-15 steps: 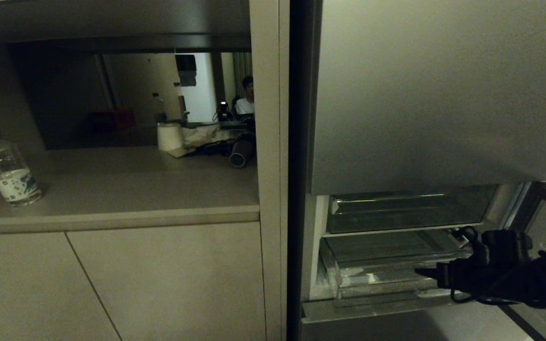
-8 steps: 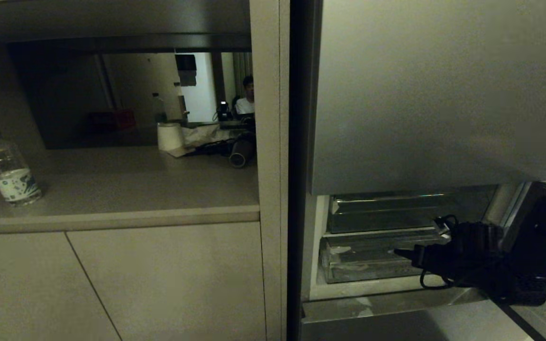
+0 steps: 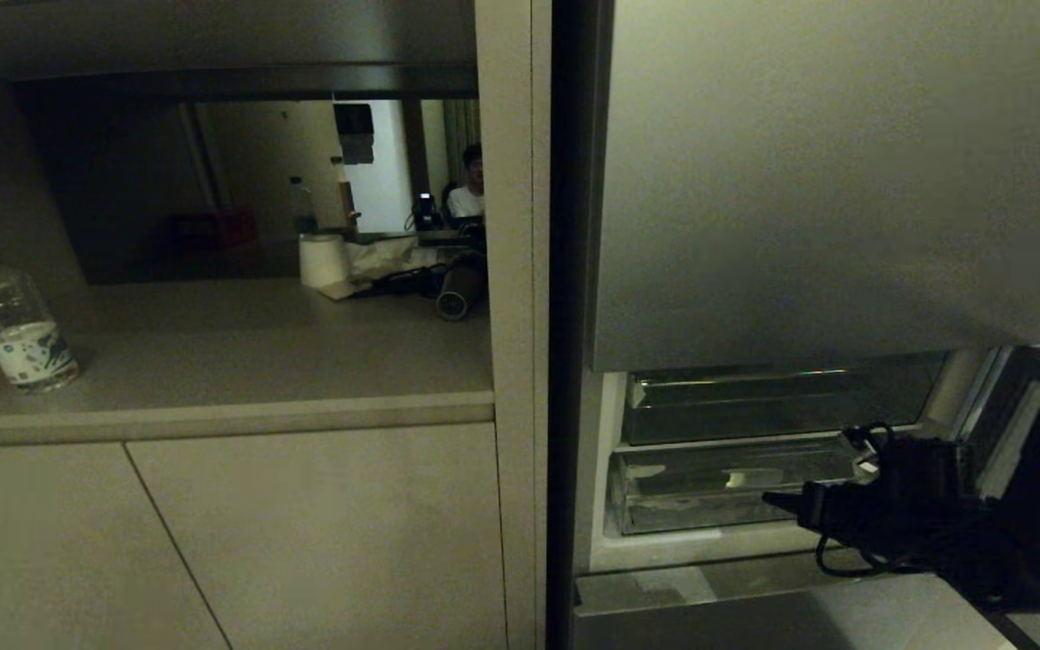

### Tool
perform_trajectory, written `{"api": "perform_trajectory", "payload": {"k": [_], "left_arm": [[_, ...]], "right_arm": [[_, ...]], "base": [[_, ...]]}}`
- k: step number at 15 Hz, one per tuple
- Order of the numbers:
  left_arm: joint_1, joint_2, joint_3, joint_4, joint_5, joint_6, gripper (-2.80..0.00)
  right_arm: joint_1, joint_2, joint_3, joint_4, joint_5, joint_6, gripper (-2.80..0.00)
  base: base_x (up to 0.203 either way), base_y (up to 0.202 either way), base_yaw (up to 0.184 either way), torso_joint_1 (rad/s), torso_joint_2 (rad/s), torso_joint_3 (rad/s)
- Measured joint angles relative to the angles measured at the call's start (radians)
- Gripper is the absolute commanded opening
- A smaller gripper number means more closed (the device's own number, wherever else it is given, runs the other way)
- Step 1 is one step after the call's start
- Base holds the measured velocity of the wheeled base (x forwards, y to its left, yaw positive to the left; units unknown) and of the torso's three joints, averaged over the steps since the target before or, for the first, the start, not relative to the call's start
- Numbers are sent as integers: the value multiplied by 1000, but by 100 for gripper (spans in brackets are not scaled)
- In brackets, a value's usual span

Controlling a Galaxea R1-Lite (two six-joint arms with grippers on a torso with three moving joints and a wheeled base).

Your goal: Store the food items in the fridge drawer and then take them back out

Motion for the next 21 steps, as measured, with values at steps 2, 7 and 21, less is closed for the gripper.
{"api": "perform_trajectory", "payload": {"k": [2,7,21], "left_arm": [[0,0,0,0,0,0,-280],[0,0,0,0,0,0,-280],[0,0,0,0,0,0,-280]], "right_arm": [[-1,-104,102,15,-22,1,-280],[-1,-500,306,185,-86,-12,-280],[43,-1853,521,846,-444,-362,-280]], "base": [[0,0,0,0,0,0],[0,0,0,0,0,0],[0,0,0,0,0,0]]}}
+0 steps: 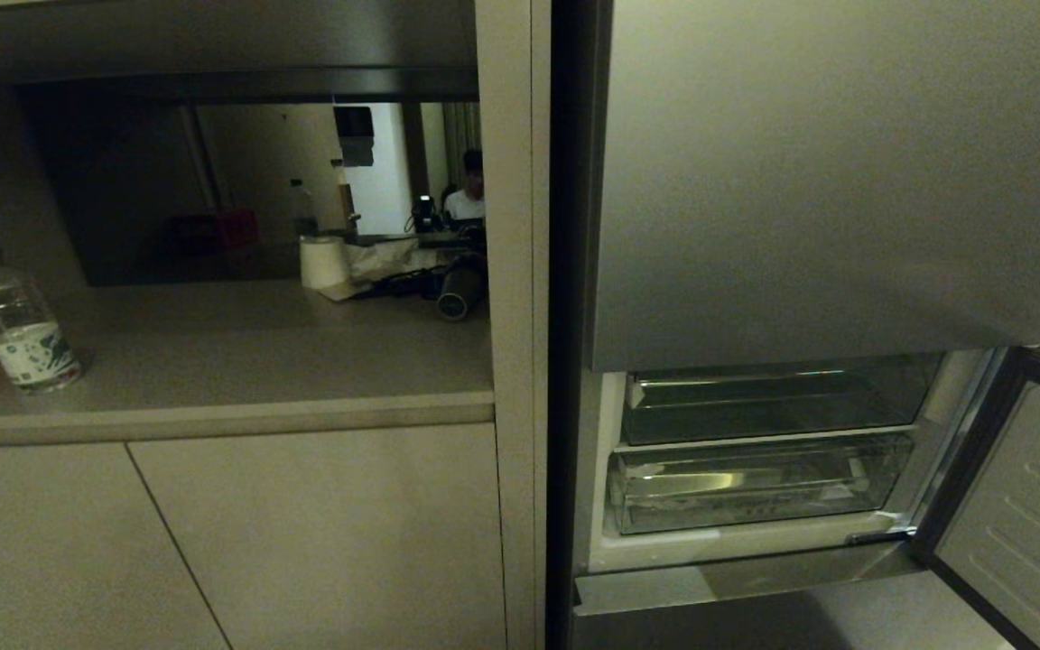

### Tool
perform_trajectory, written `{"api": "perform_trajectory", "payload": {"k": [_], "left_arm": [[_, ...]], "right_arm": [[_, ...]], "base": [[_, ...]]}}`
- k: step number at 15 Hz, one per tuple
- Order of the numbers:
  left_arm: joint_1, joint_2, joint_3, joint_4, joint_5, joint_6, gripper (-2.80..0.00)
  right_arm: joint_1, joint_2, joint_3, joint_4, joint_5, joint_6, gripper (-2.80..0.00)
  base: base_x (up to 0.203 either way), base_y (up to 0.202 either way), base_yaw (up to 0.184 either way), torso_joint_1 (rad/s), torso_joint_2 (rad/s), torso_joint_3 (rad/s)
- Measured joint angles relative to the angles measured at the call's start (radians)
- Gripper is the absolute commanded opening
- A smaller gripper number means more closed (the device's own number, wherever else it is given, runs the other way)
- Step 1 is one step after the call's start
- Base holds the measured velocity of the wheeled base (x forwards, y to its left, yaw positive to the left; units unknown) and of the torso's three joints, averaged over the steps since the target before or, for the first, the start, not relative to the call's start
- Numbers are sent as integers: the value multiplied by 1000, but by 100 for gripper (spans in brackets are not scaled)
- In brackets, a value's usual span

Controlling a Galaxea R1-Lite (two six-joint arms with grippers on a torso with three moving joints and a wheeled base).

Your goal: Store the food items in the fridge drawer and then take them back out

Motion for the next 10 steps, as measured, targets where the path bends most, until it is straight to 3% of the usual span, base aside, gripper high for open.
{"api": "perform_trajectory", "payload": {"k": [3,10], "left_arm": [[0,0,0,0,0,0,-280],[0,0,0,0,0,1,-280]], "right_arm": [[29,-233,0,156,-59,-70,-280],[48,-379,0,190,-76,-64,-280]], "base": [[0,0,0,0,0,0],[0,0,0,0,0,0]]}}
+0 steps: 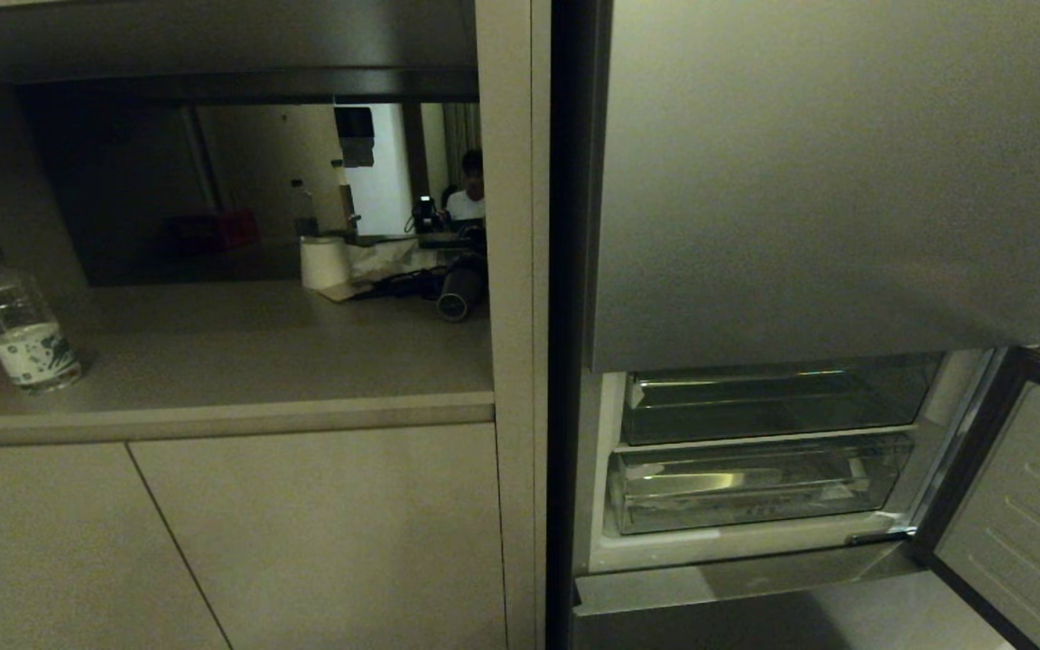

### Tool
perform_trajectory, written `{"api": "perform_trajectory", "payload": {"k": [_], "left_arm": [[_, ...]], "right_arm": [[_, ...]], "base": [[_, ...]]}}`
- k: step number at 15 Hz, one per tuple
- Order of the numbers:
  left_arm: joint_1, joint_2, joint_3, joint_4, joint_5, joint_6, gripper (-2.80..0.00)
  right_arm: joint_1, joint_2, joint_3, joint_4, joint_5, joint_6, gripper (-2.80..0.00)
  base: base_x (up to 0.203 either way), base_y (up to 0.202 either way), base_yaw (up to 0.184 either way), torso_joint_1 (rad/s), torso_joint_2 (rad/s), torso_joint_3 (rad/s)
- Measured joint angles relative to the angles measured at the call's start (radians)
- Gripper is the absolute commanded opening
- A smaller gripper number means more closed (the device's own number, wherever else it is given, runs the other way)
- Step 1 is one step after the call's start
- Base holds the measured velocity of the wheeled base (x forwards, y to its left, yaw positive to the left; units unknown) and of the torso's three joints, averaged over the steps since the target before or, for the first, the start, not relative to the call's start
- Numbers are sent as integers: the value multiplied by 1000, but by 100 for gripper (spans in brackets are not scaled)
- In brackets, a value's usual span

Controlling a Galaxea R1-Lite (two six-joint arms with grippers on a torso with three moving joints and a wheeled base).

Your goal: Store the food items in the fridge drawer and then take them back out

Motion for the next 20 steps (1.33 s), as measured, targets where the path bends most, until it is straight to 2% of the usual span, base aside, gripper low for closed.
{"api": "perform_trajectory", "payload": {"k": [7,18,20], "left_arm": [[0,0,0,0,0,0,-280],[0,0,0,0,0,-1,-280],[0,0,0,0,0,0,-280]], "right_arm": [[0,-6,0,-2,-9,52,-280],[0,-6,0,-2,-9,51,-280],[0,-6,0,-3,-8,50,-280]], "base": [[0,0,0,0,0,0],[0,0,0,0,0,0],[-158,0,0,12,3,2]]}}
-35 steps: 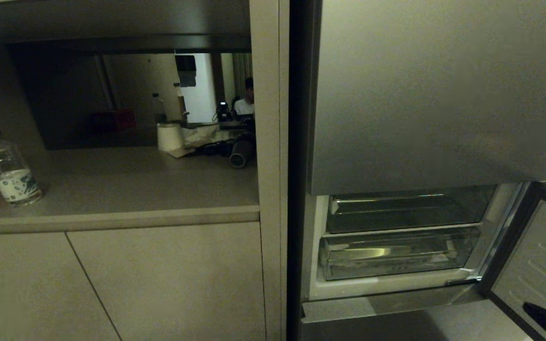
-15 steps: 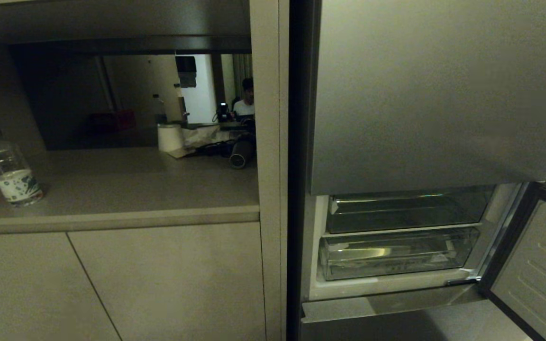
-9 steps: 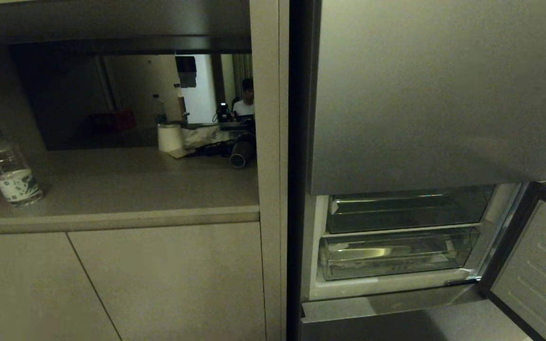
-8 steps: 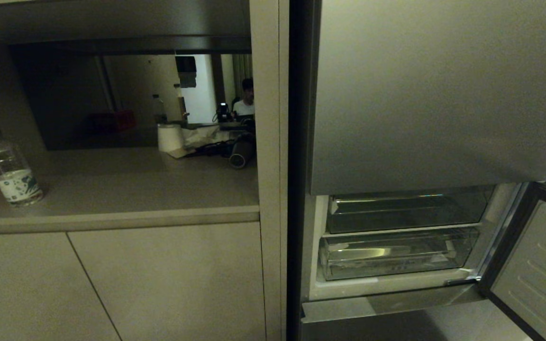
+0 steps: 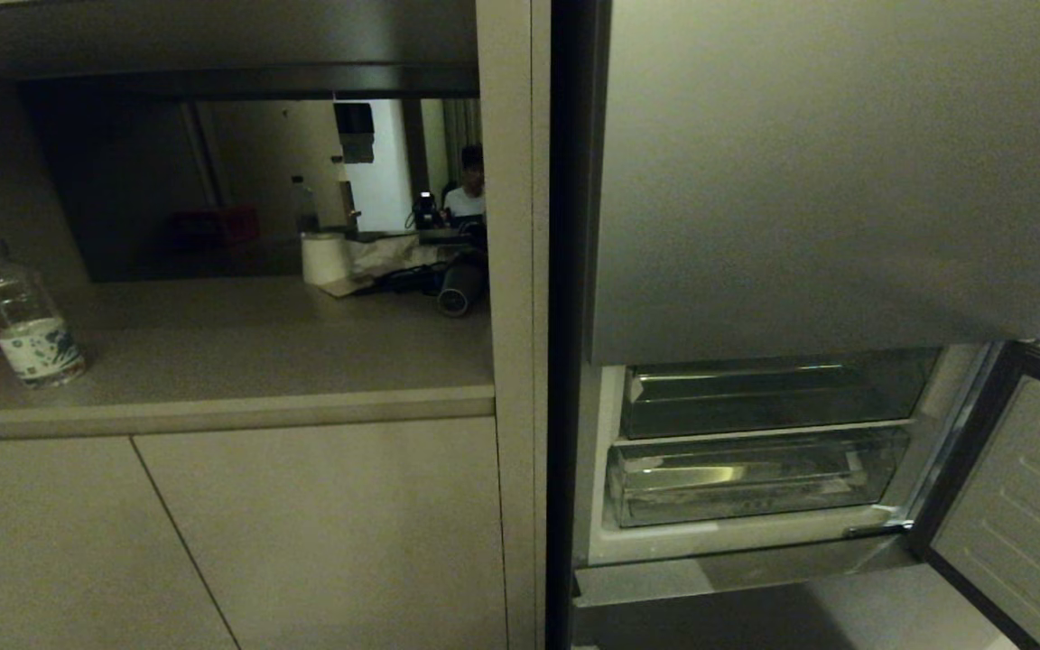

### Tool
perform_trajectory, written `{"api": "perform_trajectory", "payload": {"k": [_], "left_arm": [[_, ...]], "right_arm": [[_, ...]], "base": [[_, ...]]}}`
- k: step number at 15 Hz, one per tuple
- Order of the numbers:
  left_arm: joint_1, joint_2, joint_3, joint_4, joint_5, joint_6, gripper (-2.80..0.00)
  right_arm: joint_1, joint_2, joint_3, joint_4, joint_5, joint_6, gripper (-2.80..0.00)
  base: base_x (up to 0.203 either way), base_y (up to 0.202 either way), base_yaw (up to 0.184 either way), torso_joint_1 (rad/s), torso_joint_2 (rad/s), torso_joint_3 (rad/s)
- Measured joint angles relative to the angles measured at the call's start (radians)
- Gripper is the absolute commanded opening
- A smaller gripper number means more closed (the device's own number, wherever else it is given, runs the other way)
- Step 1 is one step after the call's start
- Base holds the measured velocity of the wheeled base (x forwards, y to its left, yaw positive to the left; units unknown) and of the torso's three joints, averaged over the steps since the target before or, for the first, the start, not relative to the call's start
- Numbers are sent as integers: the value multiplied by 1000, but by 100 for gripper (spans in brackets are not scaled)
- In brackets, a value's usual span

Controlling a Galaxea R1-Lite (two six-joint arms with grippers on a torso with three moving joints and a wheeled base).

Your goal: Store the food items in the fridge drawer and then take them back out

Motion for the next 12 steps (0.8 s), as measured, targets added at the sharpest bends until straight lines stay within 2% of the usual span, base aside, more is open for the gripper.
{"api": "perform_trajectory", "payload": {"k": [12], "left_arm": [[0,0,0,0,0,0,-280]], "right_arm": [[0,0,0,0,-1,1,-280]], "base": [[-197,0,1,-1,-1,3]]}}
